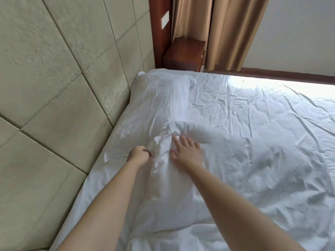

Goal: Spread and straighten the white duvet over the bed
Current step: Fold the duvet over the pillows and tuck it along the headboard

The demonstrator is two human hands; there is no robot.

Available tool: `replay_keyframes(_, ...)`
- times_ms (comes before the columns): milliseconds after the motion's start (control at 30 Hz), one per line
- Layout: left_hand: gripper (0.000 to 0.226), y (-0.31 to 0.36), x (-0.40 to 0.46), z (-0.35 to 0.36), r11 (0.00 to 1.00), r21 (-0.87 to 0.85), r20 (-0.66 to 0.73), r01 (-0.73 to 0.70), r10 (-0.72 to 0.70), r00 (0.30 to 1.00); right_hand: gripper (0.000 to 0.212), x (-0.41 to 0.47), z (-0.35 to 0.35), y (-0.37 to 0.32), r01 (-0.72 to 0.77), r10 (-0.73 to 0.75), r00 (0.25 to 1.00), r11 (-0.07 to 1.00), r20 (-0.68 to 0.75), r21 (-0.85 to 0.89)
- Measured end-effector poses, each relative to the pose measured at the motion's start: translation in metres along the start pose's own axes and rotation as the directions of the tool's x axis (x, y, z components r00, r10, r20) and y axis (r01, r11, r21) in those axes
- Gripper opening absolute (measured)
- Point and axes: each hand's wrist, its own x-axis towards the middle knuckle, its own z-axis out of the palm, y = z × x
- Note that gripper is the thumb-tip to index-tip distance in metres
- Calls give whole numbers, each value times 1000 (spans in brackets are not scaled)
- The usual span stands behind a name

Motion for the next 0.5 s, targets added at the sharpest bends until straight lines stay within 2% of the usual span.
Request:
replay_keyframes(100,27,4,45,1,999,-33,-32,27,-28,999,59,27,20,1,-26,29,998,999,58,-47)
replay_keyframes(267,20,1,120,23,940,-228,122,255,-232,965,44,80,38,8,-51,51,990,999,132,-9)
replay_keyframes(333,18,-1,142,34,925,-249,90,288,-274,957,43,92,49,14,-58,55,983,998,173,11)
replay_keyframes(367,19,1,150,36,945,-194,28,264,-264,964,43,96,56,16,-63,58,981,998,186,21)
replay_keyframes(433,23,3,166,41,982,32,-120,186,-181,976,40,102,66,22,-78,67,980,996,186,51)
replay_keyframes(500,26,11,179,45,974,203,-191,105,-66,979,38,109,70,27,-89,73,983,993,170,83)
